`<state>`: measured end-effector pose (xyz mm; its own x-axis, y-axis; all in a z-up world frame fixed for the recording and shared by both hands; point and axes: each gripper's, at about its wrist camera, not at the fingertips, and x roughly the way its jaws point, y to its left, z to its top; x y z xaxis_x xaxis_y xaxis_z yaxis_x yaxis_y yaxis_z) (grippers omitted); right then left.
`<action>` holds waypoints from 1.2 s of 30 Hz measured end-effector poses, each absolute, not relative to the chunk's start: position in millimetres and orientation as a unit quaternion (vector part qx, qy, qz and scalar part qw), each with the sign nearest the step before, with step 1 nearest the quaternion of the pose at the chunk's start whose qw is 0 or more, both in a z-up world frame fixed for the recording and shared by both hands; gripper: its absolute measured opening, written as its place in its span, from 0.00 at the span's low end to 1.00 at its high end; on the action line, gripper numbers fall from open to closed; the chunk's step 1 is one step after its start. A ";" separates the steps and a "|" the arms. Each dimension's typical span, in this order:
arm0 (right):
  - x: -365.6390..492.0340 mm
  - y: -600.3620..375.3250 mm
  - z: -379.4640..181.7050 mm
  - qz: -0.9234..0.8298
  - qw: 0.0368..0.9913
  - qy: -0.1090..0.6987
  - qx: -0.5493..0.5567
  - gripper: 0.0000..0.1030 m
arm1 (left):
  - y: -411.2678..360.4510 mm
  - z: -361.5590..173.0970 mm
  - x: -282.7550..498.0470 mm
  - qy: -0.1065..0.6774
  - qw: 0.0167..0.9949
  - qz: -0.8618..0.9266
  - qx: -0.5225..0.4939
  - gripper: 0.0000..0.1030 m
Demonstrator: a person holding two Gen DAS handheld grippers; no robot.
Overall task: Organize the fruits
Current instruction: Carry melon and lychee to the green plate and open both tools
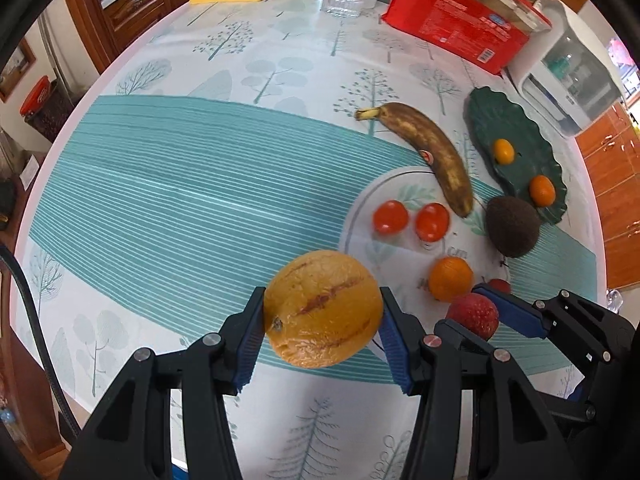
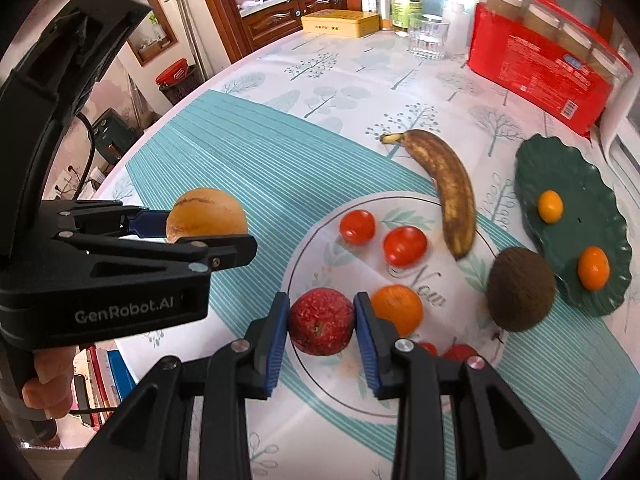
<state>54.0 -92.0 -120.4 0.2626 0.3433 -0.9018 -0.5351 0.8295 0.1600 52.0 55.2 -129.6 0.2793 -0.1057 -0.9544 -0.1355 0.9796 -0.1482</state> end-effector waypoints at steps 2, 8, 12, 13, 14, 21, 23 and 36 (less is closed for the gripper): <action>52.3 -98.8 -117.2 0.276 0.792 0.539 -0.084 0.32 | 48.2 -124.7 50.0 0.597 0.796 0.007 -0.093 0.50; 53.3 -129.5 -97.8 0.261 0.807 0.527 -0.060 0.32 | 13.3 -95.8 55.1 0.579 0.812 -0.011 -0.067 0.50; 67.0 -158.6 -76.9 0.244 0.820 0.517 -0.035 0.32 | -14.6 -65.4 71.3 0.554 0.831 -0.025 -0.032 0.51; 72.6 -167.4 -69.9 0.237 0.823 0.516 -0.030 0.32 | -23.6 -54.3 78.6 0.544 0.838 -0.029 -0.021 0.51; 75.9 -173.1 -65.8 0.232 0.825 0.515 -0.027 0.32 | -26.9 -48.8 84.3 0.539 0.841 -0.032 -0.017 0.51; 128.0 -234.9 -15.8 0.185 0.844 0.502 0.031 0.32 | -74.7 -2.8 138.5 0.507 0.860 -0.056 0.012 0.51; 143.3 -249.1 -0.8 0.176 0.850 0.495 0.041 0.32 | -84.6 4.9 150.7 0.502 0.862 -0.059 0.012 0.51; 237.6 -303.1 37.0 0.122 0.865 0.484 0.052 0.32 | -137.4 15.4 235.0 0.505 0.861 -0.054 0.022 0.51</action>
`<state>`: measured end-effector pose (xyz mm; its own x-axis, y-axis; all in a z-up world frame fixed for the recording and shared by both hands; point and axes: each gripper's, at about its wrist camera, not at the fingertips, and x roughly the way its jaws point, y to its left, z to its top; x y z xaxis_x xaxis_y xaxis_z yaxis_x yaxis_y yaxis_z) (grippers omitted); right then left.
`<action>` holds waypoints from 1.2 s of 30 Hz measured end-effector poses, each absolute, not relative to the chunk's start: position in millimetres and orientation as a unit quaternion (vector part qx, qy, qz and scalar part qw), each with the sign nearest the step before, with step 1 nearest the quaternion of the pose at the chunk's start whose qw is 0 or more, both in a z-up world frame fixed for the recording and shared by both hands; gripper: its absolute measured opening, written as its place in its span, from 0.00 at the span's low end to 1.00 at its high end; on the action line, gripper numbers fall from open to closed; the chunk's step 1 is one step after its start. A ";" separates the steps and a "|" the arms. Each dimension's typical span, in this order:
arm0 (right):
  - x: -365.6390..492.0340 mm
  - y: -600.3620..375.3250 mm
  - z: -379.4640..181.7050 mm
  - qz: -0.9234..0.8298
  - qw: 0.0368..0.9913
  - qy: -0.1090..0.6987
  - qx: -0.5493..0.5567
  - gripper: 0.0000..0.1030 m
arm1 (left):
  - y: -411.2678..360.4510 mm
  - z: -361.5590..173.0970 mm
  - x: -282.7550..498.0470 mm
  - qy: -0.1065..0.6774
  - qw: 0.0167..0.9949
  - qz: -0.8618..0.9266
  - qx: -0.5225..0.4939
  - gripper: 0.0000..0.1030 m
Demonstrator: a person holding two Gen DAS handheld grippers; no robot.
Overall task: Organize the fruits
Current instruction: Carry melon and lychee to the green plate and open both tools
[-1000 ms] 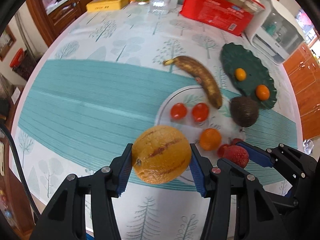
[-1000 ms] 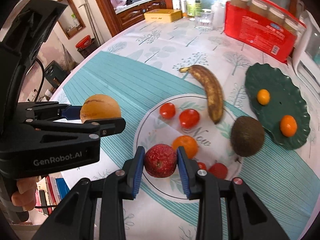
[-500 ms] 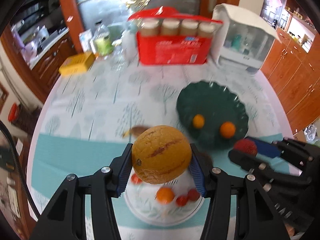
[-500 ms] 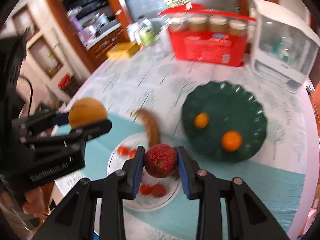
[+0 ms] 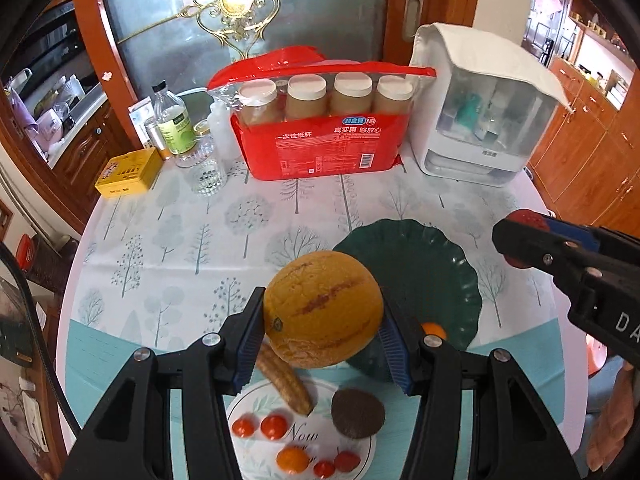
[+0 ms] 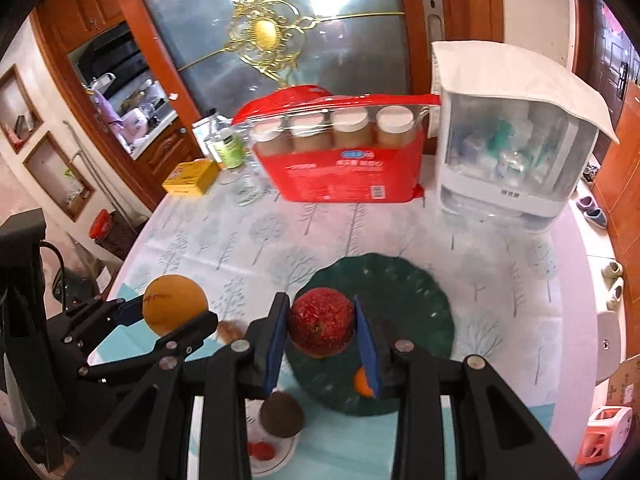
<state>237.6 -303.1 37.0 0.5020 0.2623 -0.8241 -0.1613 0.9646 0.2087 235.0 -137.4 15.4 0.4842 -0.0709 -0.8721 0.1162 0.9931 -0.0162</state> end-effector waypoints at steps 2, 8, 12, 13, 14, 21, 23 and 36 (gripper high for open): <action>247.1 -306.8 26.9 0.117 0.862 0.490 0.055 0.32 | -144.2 6.5 248.5 0.509 0.859 -0.052 0.027 0.51; 273.0 -316.7 -25.5 0.107 0.839 0.529 0.065 0.32 | -161.1 -35.1 282.4 0.537 0.842 -0.055 0.017 0.51; 282.2 -320.8 -62.7 0.097 0.827 0.550 0.059 0.32 | -174.3 -73.0 299.2 0.560 0.826 -0.059 0.016 0.51; 284.2 -321.9 -72.3 0.093 0.824 0.555 0.056 0.32 | -176.4 -80.6 301.7 0.565 0.823 -0.060 0.017 0.51; 285.5 -323.0 -78.0 0.092 0.823 0.559 0.054 0.32 | -178.7 -88.2 304.3 0.570 0.819 -0.062 0.017 0.51; 293.7 -327.8 -122.4 0.080 0.810 0.580 0.034 0.32 | -192.5 -142.8 320.4 0.604 0.793 -0.072 0.025 0.51; 295.5 -328.6 -131.1 0.076 0.808 0.583 0.029 0.32 | -194.6 -151.1 322.7 0.610 0.788 -0.074 0.027 0.51; 294.7 -330.2 -160.2 0.064 0.803 0.593 -0.007 0.33 | -204.7 -188.9 333.2 0.632 0.770 -0.086 0.023 0.51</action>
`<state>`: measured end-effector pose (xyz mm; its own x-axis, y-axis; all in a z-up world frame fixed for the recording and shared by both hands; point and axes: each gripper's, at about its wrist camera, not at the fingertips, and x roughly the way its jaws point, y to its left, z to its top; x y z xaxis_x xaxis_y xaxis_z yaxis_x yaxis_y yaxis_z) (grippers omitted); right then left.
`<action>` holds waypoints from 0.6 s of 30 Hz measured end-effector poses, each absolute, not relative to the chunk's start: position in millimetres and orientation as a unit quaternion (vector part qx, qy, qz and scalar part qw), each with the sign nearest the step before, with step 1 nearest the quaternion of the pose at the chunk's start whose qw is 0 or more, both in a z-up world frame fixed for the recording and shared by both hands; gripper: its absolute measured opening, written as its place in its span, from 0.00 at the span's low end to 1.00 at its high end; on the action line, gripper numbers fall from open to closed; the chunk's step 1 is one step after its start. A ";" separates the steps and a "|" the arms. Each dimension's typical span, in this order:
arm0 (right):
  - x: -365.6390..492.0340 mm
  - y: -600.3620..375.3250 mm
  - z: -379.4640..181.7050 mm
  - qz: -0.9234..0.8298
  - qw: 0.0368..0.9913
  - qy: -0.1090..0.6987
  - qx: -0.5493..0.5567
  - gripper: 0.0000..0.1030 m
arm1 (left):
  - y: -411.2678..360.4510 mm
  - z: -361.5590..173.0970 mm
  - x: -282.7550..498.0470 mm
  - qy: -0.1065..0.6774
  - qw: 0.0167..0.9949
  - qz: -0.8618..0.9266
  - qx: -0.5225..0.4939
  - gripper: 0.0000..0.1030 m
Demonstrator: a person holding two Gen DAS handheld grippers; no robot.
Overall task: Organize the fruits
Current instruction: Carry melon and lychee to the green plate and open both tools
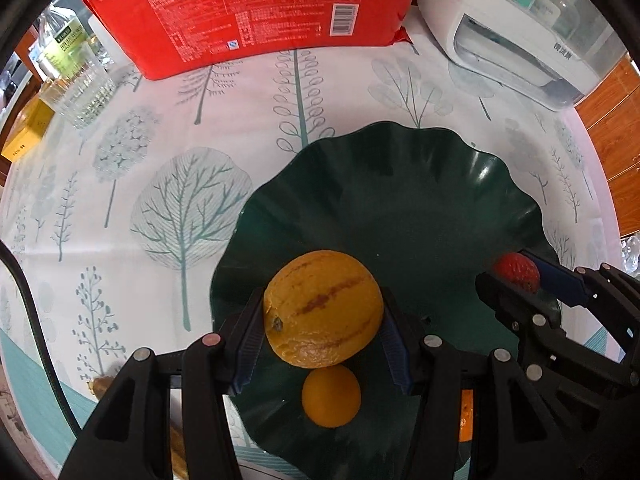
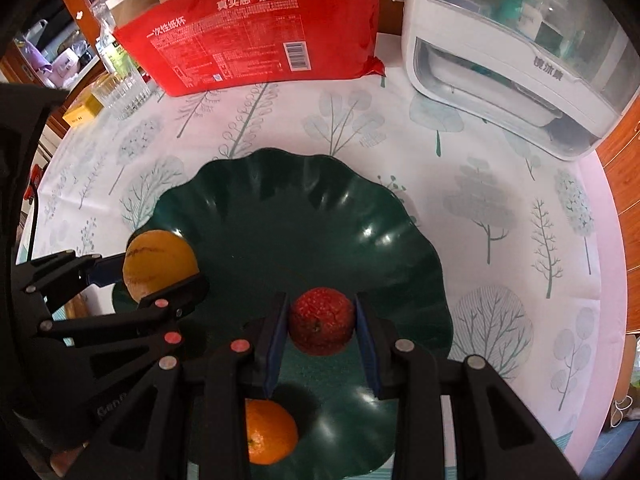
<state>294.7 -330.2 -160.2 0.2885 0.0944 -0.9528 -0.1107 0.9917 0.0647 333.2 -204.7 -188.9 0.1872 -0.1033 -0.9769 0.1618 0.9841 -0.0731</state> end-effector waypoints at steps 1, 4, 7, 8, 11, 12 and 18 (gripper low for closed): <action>293.8 -330.3 -161.0 0.064 0.803 0.592 -0.009 0.33 | -205.1 -190.0 333.3 0.633 0.769 -0.086 0.022 0.51; 292.4 -330.4 -163.4 0.069 0.800 0.595 -0.007 0.33 | -206.1 -189.9 335.2 0.630 0.772 -0.087 0.019 0.51; 290.6 -332.1 -163.4 0.068 0.800 0.596 0.000 0.34 | -203.2 -188.1 334.8 0.628 0.773 -0.088 0.013 0.52; 290.6 -332.8 -163.1 0.070 0.800 0.596 0.005 0.35 | -202.5 -186.6 334.2 0.627 0.774 -0.088 0.013 0.53; 289.0 -335.9 -160.7 0.075 0.798 0.597 0.021 0.36 | -199.0 -179.8 331.1 0.621 0.779 -0.084 0.016 0.58; 288.0 -336.5 -159.8 0.075 0.799 0.597 0.023 0.36 | -197.9 -177.4 330.1 0.619 0.781 -0.082 0.017 0.60; 282.5 -336.6 -152.8 0.078 0.800 0.594 0.027 0.38 | -190.3 -163.8 322.1 0.611 0.788 -0.073 0.013 0.66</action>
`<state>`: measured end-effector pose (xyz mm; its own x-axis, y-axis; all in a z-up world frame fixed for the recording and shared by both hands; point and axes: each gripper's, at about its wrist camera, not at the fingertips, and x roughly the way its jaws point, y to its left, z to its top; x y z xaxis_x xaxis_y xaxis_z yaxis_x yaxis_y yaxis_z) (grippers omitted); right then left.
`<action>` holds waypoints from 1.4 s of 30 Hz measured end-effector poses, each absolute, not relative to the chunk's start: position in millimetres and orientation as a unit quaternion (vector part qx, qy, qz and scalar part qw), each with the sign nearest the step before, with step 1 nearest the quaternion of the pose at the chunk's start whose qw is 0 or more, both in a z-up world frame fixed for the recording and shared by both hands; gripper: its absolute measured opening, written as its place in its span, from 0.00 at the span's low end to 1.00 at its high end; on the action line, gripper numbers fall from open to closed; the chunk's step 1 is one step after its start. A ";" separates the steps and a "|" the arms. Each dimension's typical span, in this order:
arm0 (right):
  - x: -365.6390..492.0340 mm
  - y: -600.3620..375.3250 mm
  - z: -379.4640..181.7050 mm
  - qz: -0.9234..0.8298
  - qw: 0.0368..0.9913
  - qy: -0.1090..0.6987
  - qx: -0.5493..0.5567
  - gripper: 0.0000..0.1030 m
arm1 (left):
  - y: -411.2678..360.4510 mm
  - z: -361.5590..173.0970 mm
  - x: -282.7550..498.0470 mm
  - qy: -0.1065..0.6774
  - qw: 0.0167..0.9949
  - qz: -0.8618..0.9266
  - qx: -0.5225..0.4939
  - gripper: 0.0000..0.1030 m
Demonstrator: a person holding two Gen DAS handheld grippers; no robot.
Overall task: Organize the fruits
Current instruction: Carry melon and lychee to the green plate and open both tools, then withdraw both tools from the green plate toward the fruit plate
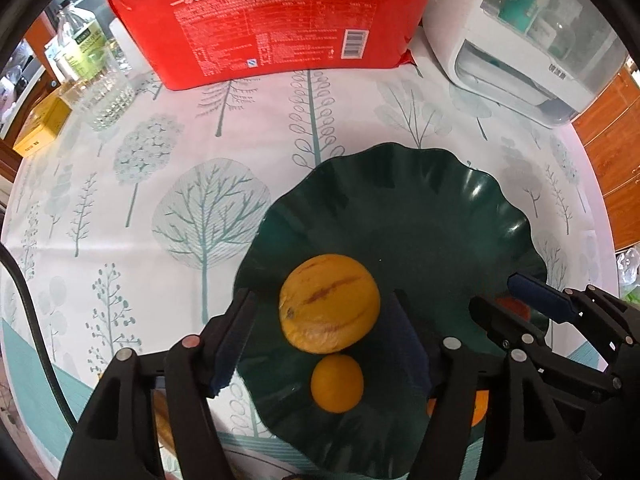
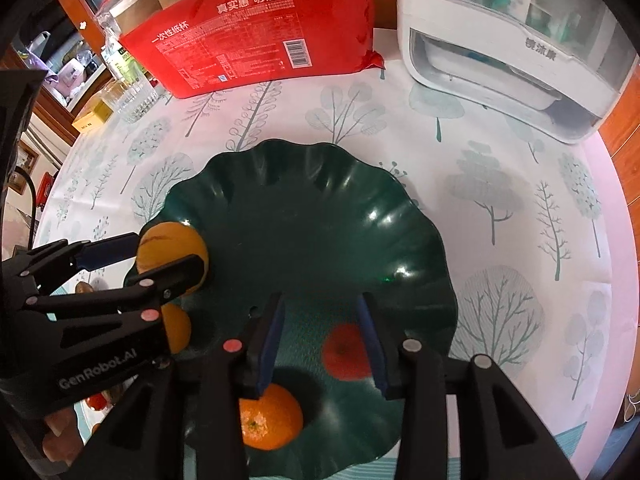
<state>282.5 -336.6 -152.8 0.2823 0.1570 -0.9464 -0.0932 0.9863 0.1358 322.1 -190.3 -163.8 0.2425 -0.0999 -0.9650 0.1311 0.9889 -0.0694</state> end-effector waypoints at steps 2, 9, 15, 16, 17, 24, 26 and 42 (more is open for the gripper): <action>279.7 -335.7 -149.6 0.081 0.801 0.592 0.027 0.38 | -188.5 -160.2 320.6 0.609 0.790 -0.072 0.011 0.68; 273.4 -330.1 -133.7 0.089 0.809 0.580 0.026 0.39 | -179.5 -140.6 310.9 0.597 0.799 -0.068 0.002 0.68; 264.7 -322.3 -116.6 0.096 0.816 0.570 0.020 0.39 | -173.4 -115.6 298.4 0.579 0.812 -0.072 -0.005 0.76; 262.5 -320.0 -113.3 0.098 0.817 0.567 0.018 0.39 | -172.4 -108.4 294.2 0.571 0.818 -0.072 -0.004 0.77; 260.6 -318.1 -110.2 0.101 0.819 0.565 0.017 0.40 | -171.5 -104.8 291.9 0.568 0.820 -0.072 -0.002 0.77; 246.1 -306.0 -86.7 0.110 0.831 0.545 0.008 0.42 | -166.5 -73.5 271.8 0.543 0.836 -0.079 0.002 0.77; 241.4 -303.7 -80.3 0.111 0.834 0.540 0.007 0.42 | -162.8 -67.4 266.4 0.539 0.839 -0.079 0.000 0.77; 194.5 -298.0 -32.4 0.112 0.853 0.509 0.017 0.42 | -130.4 -7.1 205.1 0.493 0.867 -0.067 -0.011 0.78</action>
